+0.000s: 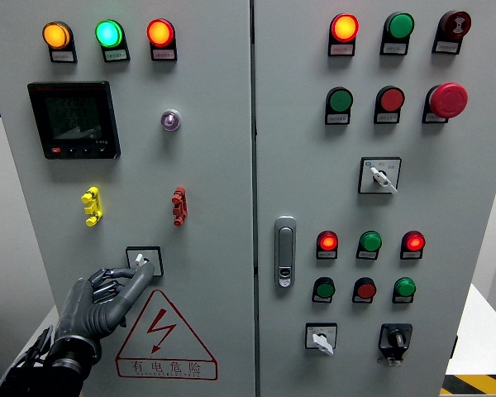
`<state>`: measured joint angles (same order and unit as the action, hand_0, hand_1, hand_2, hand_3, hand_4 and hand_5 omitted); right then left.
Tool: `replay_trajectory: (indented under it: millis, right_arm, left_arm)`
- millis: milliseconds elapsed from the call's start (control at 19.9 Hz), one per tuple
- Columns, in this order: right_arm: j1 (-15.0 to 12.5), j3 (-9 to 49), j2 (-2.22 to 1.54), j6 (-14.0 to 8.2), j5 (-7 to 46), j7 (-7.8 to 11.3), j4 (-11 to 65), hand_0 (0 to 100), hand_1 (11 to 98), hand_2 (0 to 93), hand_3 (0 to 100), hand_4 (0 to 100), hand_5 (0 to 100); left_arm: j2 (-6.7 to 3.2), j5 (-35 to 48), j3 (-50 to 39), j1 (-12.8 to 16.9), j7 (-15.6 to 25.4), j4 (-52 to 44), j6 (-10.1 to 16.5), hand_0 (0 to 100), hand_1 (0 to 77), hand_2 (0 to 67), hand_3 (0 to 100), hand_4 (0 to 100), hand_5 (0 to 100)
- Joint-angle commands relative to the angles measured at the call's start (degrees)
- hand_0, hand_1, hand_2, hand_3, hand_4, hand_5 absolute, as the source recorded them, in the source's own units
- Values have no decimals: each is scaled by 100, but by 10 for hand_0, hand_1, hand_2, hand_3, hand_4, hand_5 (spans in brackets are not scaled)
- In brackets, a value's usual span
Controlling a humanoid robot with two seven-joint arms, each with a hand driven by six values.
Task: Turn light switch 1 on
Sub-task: 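Place the left hand fingers on the white rotary switch handle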
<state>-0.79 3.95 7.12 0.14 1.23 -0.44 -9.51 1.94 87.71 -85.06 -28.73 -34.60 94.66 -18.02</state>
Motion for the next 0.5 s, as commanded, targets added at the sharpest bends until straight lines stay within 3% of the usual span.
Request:
replay_trajectory:
  millis: [0,451]
  right_arm:
    - [0,0,0,3,0,0,-7,0,196,0,195,192,106]
    - [0,0,0,3,0,0,1,0,196,0,195,192,106]
  left_arm:
    - [0,0,50,-18,-90,0,0,0,591,480,888,1000,899]
    - [26,114,138,-150,-249,-9,-79,0,573,493,896,1000,899]
